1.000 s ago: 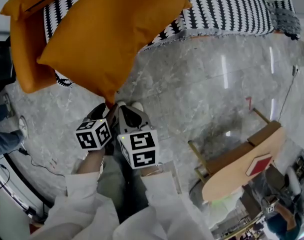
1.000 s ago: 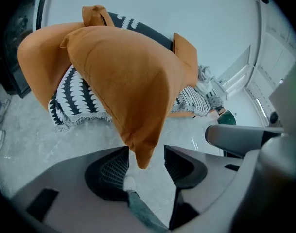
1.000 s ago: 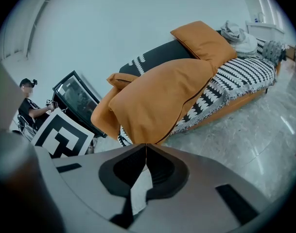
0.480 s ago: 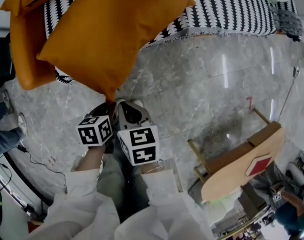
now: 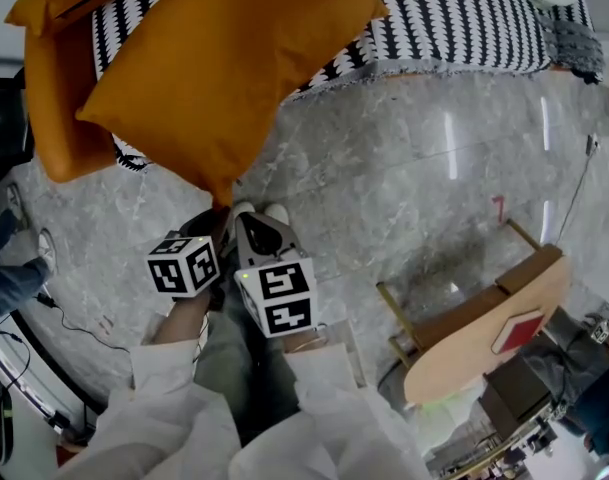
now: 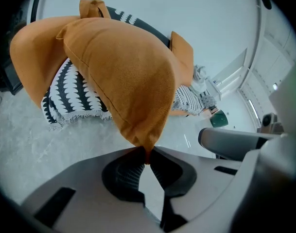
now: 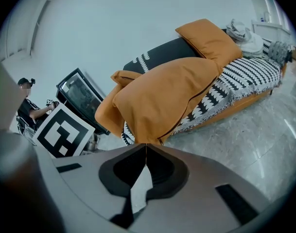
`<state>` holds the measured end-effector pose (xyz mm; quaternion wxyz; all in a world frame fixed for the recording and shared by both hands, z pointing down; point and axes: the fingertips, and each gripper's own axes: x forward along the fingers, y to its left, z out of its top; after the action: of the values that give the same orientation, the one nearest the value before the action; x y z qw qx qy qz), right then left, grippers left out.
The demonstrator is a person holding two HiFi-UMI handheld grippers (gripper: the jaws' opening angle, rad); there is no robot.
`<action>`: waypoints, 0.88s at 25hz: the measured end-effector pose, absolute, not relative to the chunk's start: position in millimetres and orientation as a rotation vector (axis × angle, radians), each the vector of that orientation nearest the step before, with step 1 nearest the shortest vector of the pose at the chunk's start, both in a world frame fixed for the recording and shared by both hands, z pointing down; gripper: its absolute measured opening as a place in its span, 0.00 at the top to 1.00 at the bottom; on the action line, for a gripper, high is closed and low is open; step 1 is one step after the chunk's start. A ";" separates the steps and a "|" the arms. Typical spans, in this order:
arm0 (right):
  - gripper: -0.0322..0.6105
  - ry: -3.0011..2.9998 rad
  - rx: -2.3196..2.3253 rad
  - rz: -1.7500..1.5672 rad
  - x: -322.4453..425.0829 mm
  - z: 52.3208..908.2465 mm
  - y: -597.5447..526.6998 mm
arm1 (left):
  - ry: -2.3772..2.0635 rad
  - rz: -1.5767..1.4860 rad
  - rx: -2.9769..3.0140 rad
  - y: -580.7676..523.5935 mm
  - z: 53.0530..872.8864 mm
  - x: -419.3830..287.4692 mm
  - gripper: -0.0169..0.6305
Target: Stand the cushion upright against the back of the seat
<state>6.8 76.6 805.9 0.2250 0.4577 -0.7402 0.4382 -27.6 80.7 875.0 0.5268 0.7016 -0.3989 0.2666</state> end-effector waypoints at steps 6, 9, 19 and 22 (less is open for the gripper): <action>0.93 -2.053 1.299 1.195 13.7 791.9 65.6 | -0.943 0.625 1.740 74.2 851.2 -24.6 0.92; 0.93 -2.062 1.319 1.184 18.4 781.0 60.9 | -0.942 0.603 1.751 72.1 836.8 -24.2 0.92; 0.93 -2.084 1.371 1.097 31.2 731.7 47.2 | -0.906 0.605 1.836 53.5 776.4 -22.1 0.92; 0.93 -2.097 1.384 1.059 33.7 710.4 41.6 | -0.902 0.598 1.856 47.9 755.7 -21.6 0.92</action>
<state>33.7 41.6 710.4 0.2061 0.4967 -0.7525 0.3802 -21.6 47.9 755.7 0.4764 0.7595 -0.3692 0.2448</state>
